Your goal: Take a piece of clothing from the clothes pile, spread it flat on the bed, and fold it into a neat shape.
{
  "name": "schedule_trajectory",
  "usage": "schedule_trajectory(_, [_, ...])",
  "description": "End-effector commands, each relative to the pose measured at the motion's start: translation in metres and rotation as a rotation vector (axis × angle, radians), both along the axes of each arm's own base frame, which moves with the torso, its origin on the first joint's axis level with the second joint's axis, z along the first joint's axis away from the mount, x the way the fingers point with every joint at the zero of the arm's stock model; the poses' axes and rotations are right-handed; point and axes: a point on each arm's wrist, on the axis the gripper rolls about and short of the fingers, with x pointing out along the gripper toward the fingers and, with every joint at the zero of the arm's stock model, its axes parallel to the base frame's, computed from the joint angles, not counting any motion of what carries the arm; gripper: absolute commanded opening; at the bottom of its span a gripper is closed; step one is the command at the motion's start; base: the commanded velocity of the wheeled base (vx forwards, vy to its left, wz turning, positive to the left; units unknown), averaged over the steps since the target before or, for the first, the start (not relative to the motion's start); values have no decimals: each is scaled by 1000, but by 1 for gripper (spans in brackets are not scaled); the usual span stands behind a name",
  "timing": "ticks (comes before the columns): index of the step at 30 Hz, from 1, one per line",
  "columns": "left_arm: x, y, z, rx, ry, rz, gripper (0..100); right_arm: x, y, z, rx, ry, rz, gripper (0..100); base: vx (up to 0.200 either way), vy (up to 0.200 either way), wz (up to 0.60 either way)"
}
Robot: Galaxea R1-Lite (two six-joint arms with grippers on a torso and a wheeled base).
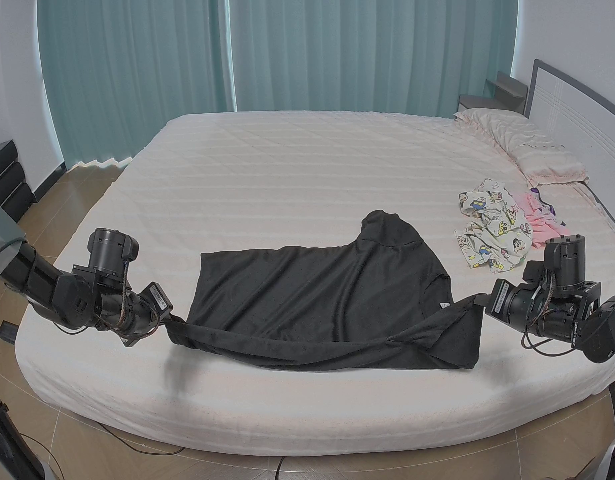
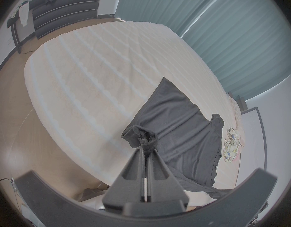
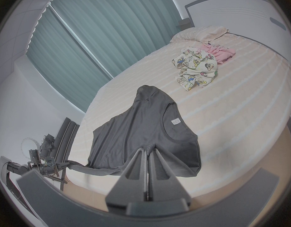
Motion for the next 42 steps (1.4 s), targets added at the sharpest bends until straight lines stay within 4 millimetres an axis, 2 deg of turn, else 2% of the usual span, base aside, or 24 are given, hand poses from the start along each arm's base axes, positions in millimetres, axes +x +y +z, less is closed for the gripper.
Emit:
schedule_trajectory(1, [6,2,1,-4,-10,8,0,6,-2,11,12,-43,-11,0,0,0,0])
schedule_trajectory(5, [8,2,2,-4,-16,9,0,4,-6,23,24,-81,-17,0,0,0,0])
schedule_trajectory(12, [-2,3,9,2,3,9,0,-5,-8,20,27,-49,0,0,0,0,0])
schedule_trajectory(18, [-12,4,8,7,72,0,0,-14,-10,28,42,-54,24,0,0,0,0])
schedule_trajectory(22, [-21,5,3,24,103,-16,0,-22,-12,28,25,-10,35,0,0,0,0])
schedule_trajectory(29, [-35,6,2,59,146,-59,0,-32,-14,16,-8,40,70,0,0,0,0])
schedule_trajectory(35, [-34,6,1,69,162,-72,0,-32,-14,15,-9,41,71,0,0,0,0])
schedule_trajectory(42, [-13,5,7,59,112,-63,0,-15,-14,20,-3,19,61,0,0,0,0])
